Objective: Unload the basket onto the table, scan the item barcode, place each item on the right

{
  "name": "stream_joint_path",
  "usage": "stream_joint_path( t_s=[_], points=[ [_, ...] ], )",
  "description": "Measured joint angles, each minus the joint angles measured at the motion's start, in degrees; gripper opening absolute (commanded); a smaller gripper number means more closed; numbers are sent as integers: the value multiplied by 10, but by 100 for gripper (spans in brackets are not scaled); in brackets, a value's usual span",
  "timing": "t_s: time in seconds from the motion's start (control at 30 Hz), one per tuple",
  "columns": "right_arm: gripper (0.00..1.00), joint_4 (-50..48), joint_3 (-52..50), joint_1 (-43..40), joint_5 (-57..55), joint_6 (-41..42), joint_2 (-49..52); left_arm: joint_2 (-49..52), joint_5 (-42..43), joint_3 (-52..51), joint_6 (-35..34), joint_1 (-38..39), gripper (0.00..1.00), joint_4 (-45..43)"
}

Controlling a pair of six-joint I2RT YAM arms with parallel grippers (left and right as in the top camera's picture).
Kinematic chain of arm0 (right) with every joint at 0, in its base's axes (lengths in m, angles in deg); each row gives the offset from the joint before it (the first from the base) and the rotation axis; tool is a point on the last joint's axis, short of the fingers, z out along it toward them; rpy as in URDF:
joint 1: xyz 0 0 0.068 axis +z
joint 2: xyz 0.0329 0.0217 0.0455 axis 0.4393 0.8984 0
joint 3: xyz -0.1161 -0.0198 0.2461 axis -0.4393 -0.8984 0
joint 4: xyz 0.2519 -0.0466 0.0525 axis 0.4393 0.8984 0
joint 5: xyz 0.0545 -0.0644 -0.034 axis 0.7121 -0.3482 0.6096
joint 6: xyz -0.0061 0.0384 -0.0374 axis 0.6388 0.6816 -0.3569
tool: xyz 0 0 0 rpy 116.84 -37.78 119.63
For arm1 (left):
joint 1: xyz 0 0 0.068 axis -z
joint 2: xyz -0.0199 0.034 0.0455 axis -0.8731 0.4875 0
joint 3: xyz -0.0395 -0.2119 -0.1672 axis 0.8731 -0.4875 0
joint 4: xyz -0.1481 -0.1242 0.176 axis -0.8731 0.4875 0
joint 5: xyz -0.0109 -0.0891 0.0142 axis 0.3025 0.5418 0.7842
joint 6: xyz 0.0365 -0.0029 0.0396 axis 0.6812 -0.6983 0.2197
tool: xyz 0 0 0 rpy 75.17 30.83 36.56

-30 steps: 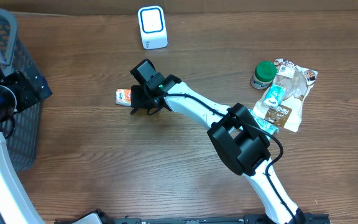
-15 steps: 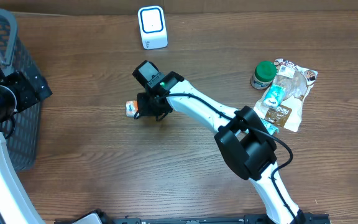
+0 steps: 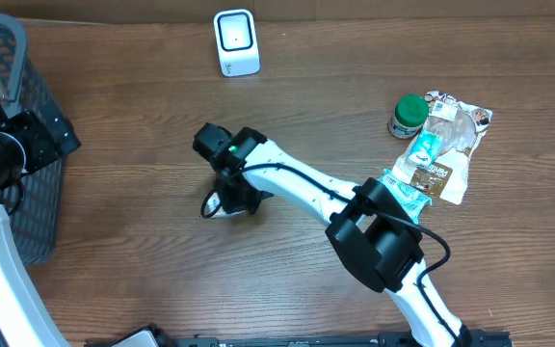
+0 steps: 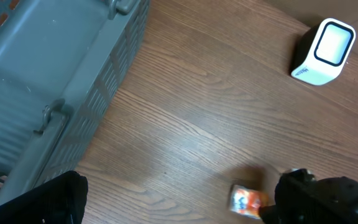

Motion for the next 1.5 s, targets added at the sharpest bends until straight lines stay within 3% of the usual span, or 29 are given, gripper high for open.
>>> stream_joint_path(
  t_s=[0.13, 0.27, 0.33, 1.0, 1.5],
  points=[
    [7, 16, 0, -29, -26, -16, -1, 0, 0, 0, 0, 0, 99, 0],
    [37, 14, 0, -61, -24, -21, -2, 0, 0, 0, 0, 0, 99, 0],
    [46, 12, 0, -71, -18, -18, -2, 0, 0, 0, 0, 0, 100, 0],
    [41, 7, 2, -19, -5, 1, -6, 0, 0, 0, 0, 0, 100, 0],
    [34, -100, 14, -25, -7, -5, -12, 0, 0, 0, 0, 0, 99, 0]
  ],
)
